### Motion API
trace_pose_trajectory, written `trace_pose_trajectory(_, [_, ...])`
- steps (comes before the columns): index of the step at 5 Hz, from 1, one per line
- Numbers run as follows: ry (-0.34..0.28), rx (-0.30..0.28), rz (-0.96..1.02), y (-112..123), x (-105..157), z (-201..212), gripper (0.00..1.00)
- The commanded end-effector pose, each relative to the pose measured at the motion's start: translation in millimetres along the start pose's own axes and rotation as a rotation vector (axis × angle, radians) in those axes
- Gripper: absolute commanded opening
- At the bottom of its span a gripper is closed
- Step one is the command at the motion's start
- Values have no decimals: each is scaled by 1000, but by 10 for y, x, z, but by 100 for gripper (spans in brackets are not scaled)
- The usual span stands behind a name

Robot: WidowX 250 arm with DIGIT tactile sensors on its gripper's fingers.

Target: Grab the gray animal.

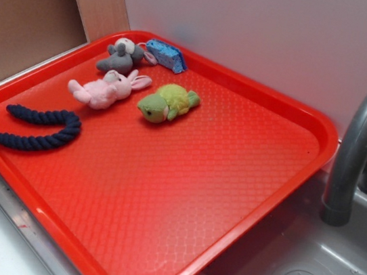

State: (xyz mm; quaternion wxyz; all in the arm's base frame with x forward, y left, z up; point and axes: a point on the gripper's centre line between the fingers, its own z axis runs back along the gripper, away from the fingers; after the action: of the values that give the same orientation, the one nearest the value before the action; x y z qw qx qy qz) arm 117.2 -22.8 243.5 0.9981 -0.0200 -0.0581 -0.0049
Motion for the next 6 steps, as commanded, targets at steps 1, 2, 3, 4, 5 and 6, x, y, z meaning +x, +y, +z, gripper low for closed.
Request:
trace_pose_trajectory(1, [0,0,0,0,0,0,100])
trace_pose_trajectory(2, [-25,17,21,-22,333,-116,100])
trace_pose_trajectory(3, [-35,-18,43,4,685,-279,100])
trace_pose_trajectory(4, [-57,-26,73,57,1023,-502,100])
trace_pose_trajectory(5, [-77,-25,127,125,1282,-756,100])
trace_pose_trajectory(6, [-69,-19,197,290,1576,-1124,100])
